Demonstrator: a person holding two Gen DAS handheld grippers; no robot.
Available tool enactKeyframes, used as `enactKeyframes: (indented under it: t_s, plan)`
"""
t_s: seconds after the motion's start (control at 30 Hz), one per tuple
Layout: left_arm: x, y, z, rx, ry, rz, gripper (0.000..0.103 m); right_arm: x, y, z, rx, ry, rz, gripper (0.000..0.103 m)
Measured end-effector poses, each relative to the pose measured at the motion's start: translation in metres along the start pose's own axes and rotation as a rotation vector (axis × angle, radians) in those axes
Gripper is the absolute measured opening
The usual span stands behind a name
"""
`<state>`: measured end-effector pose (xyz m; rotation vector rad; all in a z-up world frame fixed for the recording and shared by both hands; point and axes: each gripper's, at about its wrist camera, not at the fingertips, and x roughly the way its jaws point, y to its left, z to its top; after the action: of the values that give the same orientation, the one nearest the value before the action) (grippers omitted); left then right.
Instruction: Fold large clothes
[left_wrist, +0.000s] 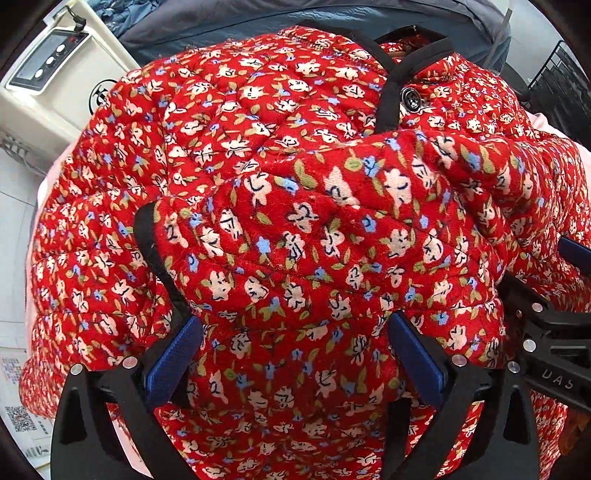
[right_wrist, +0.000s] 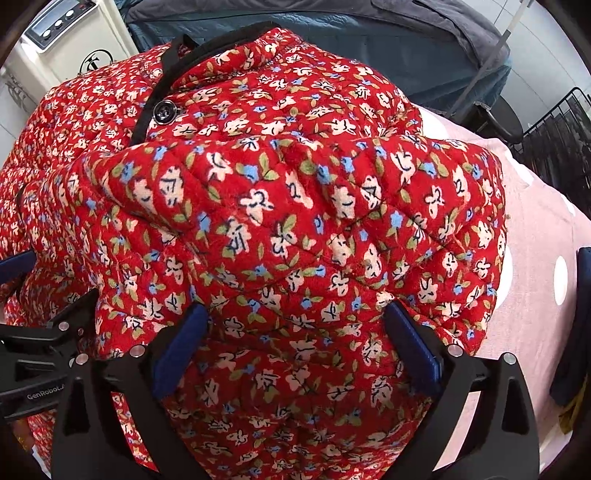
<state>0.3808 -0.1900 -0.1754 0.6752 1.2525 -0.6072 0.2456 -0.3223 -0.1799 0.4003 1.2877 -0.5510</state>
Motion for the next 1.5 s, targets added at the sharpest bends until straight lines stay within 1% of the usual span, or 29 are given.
enactKeyframes:
  t_s: [0.13, 0.17, 0.23, 0.27, 0.3, 0.37, 0.43, 0.5, 0.57, 0.63, 0.8, 0.9, 1.0, 1.03, 1.17, 1.2, 1.27, 1.33, 1.37, 1.5]
  plan:
    - [0.004, 0.0, 0.013, 0.005, 0.001, -0.007, 0.099, 0.004, 0.004, 0.001, 0.004, -0.005, -0.018, 0.097]
    - [0.008, -0.001, 0.006, 0.004, -0.002, -0.007, 0.099, 0.005, 0.004, 0.002, 0.004, -0.006, -0.022, 0.097]
    - [0.006, 0.001, 0.008, 0.005, -0.017, -0.005, 0.099, 0.006, 0.008, 0.003, 0.003, -0.007, -0.026, 0.097]
    - [0.0, -0.001, -0.004, 0.005, -0.024, -0.002, 0.099, 0.005, 0.011, 0.0, 0.003, -0.009, -0.028, 0.097]
    - [-0.002, -0.002, -0.003, 0.012, -0.034, 0.004, 0.099, 0.005, 0.012, -0.001, 0.003, -0.011, -0.027, 0.097]
    - [-0.003, -0.013, -0.024, 0.015, -0.049, 0.008, 0.098, 0.003, 0.015, -0.005, 0.001, -0.012, -0.026, 0.097]
    - [-0.009, -0.012, -0.029, 0.014, -0.074, 0.001, 0.098, -0.009, 0.018, -0.01, 0.007, -0.011, -0.017, 0.097]
    - [-0.02, -0.012, -0.038, 0.01, -0.107, -0.006, 0.098, -0.023, 0.017, -0.013, 0.02, -0.033, -0.011, 0.097]
    - [-0.031, -0.007, -0.044, -0.011, -0.131, 0.002, 0.098, -0.042, 0.016, -0.021, 0.029, -0.092, -0.017, 0.097]
    - [-0.045, 0.0, -0.055, -0.055, -0.154, 0.013, 0.097, -0.06, 0.015, -0.033, 0.035, -0.129, -0.052, 0.097]
    - [-0.068, 0.02, -0.091, -0.141, -0.184, -0.03, 0.097, -0.079, 0.009, -0.075, 0.094, -0.141, -0.018, 0.097]
    - [-0.075, 0.027, -0.121, -0.164, -0.174, -0.024, 0.097, -0.081, 0.01, -0.108, 0.132, -0.107, 0.019, 0.097]
    - [-0.074, 0.033, -0.157, -0.182, -0.142, -0.011, 0.097, -0.084, 0.018, -0.129, 0.138, -0.079, 0.052, 0.097]
    - [-0.075, 0.034, -0.166, -0.188, -0.132, -0.01, 0.097, -0.084, 0.02, -0.141, 0.129, -0.066, 0.065, 0.097]
    - [-0.079, 0.038, -0.204, -0.208, -0.113, -0.015, 0.097, -0.083, 0.037, -0.171, 0.06, -0.023, 0.082, 0.097]
    - [-0.079, 0.042, -0.209, -0.213, -0.106, -0.014, 0.097, -0.082, 0.041, -0.176, 0.045, -0.012, 0.086, 0.097]
    - [-0.076, 0.048, -0.228, -0.233, -0.081, -0.007, 0.097, -0.078, 0.049, -0.184, 0.01, 0.022, 0.085, 0.097]
    - [-0.074, 0.057, -0.244, -0.264, -0.062, -0.01, 0.097, -0.076, 0.056, -0.193, -0.03, 0.034, 0.062, 0.097]
    - [-0.073, 0.064, -0.252, -0.293, -0.057, -0.026, 0.097, -0.076, 0.06, -0.196, -0.052, 0.032, 0.049, 0.097]
    - [-0.073, 0.092, -0.278, -0.408, -0.032, -0.044, 0.097, -0.074, 0.071, -0.207, -0.096, 0.048, 0.021, 0.097]
